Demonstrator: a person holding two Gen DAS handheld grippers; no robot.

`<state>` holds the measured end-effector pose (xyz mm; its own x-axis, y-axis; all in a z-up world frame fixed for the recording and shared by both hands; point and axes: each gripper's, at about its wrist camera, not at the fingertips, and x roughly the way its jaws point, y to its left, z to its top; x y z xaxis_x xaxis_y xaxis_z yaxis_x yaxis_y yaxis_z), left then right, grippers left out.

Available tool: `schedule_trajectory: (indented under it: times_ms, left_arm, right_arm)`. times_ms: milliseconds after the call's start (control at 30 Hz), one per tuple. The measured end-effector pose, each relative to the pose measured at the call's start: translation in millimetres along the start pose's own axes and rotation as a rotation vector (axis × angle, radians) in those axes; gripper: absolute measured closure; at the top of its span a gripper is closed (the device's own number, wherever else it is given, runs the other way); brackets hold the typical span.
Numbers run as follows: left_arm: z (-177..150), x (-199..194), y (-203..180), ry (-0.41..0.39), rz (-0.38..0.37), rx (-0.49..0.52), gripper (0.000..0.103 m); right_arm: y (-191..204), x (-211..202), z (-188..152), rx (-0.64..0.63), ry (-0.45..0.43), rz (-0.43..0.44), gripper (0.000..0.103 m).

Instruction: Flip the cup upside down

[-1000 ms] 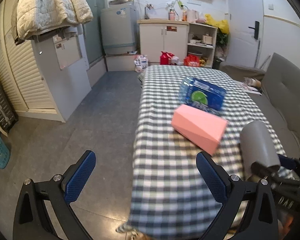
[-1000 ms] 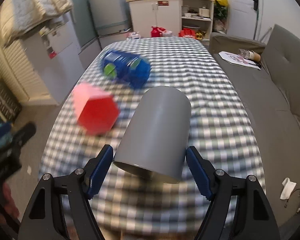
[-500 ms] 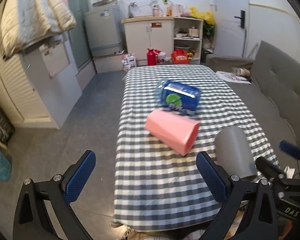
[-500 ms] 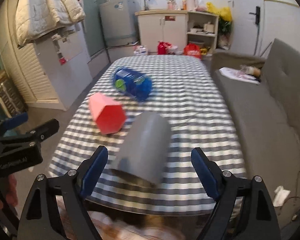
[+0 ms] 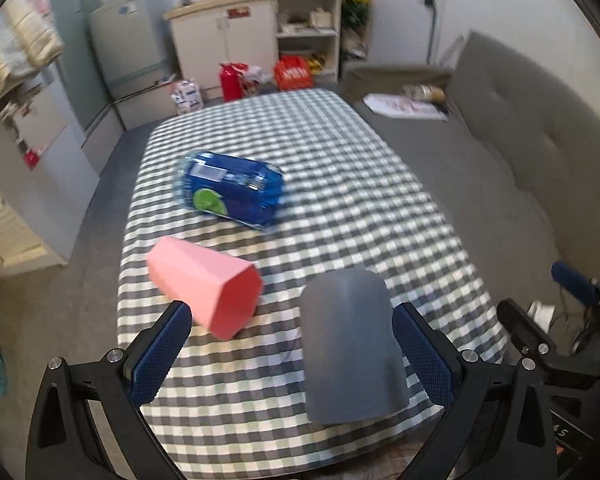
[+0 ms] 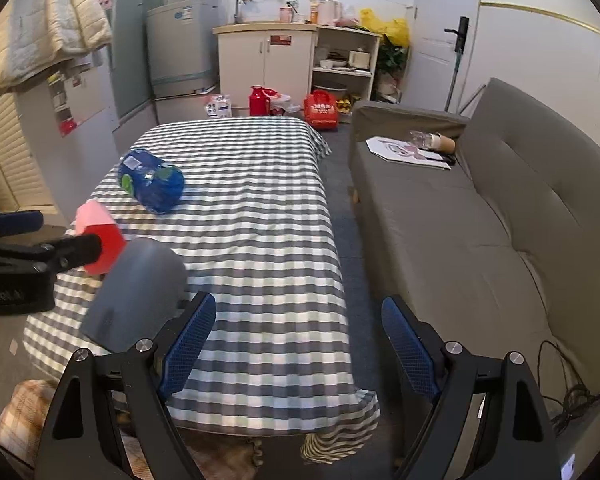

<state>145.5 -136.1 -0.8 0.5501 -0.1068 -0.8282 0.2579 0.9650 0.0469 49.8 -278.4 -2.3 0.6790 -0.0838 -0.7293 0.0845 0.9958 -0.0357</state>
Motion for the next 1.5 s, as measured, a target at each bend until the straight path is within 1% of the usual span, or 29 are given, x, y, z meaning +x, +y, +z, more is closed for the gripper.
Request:
schedule_trajectory:
  times_ms: [33, 100, 233, 367, 433, 533, 600, 633, 700, 733, 767, 833, 900, 1033, 1100, 1167, 1267, 1333, 1367, 1500]
  left_arm:
    - [0.8, 6.9, -5.4, 0.022, -0.001, 0.022, 0.0]
    - [1.5, 16.7, -10.2, 0.05, -0.011, 0.033, 0.001]
    - [0.5, 35.7, -10.1, 0.098, -0.025, 0.016, 0.002]
    - [3.3, 45.5, -10.8, 0.125, -0.06, 0.002, 0.002]
    - [5.5, 52.7, -15.1, 0.146, -0.07, 0.019, 0.002]
    - [4.0, 70.6, -23.2, 0.225, -0.101, 0.052, 0.002]
    - [1.6, 77.7, -25.0, 0.245, -0.103, 0.06, 0.002]
    - [0.4, 80.2, -25.7, 0.252, -0.116, 0.063, 0.002]
    - [-1.3, 81.9, -25.6, 0.257, -0.14, 0.057, 0.018]
    - [-1.9, 82.5, -25.1, 0.267, -0.167, 0.047, 0.025]
    - [-1.9, 81.5, -24.1, 0.267, -0.175, 0.037, 0.025]
    - [-1.0, 77.3, -23.8, 0.255, -0.191, 0.039, 0.025]
    - [1.1, 68.8, -23.8, 0.217, -0.195, 0.043, 0.026]
    - [7.2, 47.5, -18.1, 0.091, -0.181, 0.022, 0.026]
    - [9.1, 40.4, -16.6, 0.047, -0.178, 0.029, 0.027]
    - [10.0, 39.3, -16.6, 0.007, -0.156, 0.047, 0.028]
    - [-1.0, 31.4, -11.2, -0.061, -0.118, 0.052, 0.028]
    - [-5.5, 37.6, -11.5, -0.062, -0.132, 0.055, 0.03]
    - [-6.8, 35.5, -10.7, -0.079, -0.142, 0.051, 0.03]
    - [-4.4, 39.0, -19.1, -0.081, -0.127, 0.068, 0.03]
  right_arm:
    - [-2.9, 2.3, -1.0, 0.003, 0.0, 0.002, 0.018]
    - [-6.8, 5.3, -1.7, 0.009, -0.006, -0.002, 0.018]
    - [-13.8, 6.6, -4.9, 0.041, -0.057, -0.027, 0.018]
    - [-15.4, 11.7, -7.3, 0.055, -0.059, -0.035, 0.018]
    - [-16.5, 14.8, -8.4, 0.062, -0.056, -0.038, 0.018]
    - [-18.0, 16.0, -10.4, 0.077, -0.067, -0.042, 0.018]
    - [-17.9, 15.1, -11.7, 0.085, -0.08, -0.041, 0.018]
    - [-18.1, 15.1, -11.9, 0.09, -0.084, -0.04, 0.018]
    - [-17.7, 17.8, -13.6, 0.092, -0.076, -0.039, 0.018]
    - [-17.7, 19.1, -14.5, 0.093, -0.073, -0.039, 0.018]
    - [-17.2, 20.3, -15.2, 0.094, -0.069, -0.038, 0.018]
    - [-16.1, 22.0, -16.4, 0.097, -0.065, -0.034, 0.018]
    - [-14.4, 21.6, -16.5, 0.094, -0.068, -0.034, 0.018]
    - [-11.6, 21.6, -16.9, 0.093, -0.074, -0.033, 0.018]
    - [-10.9, 21.8, -17.7, 0.092, -0.074, -0.032, 0.018]
    - [-10.9, 22.3, -18.2, 0.093, -0.071, -0.034, 0.018]
    - [-11.6, 21.4, -19.2, 0.1, -0.078, -0.038, 0.018]
    - [-12.3, 21.5, -19.3, 0.102, -0.077, -0.038, 0.018]
    - [-12.2, 21.6, -19.2, 0.101, -0.076, -0.039, 0.018]
    - [-13.3, 20.2, -20.8, 0.099, -0.075, -0.039, 0.018]
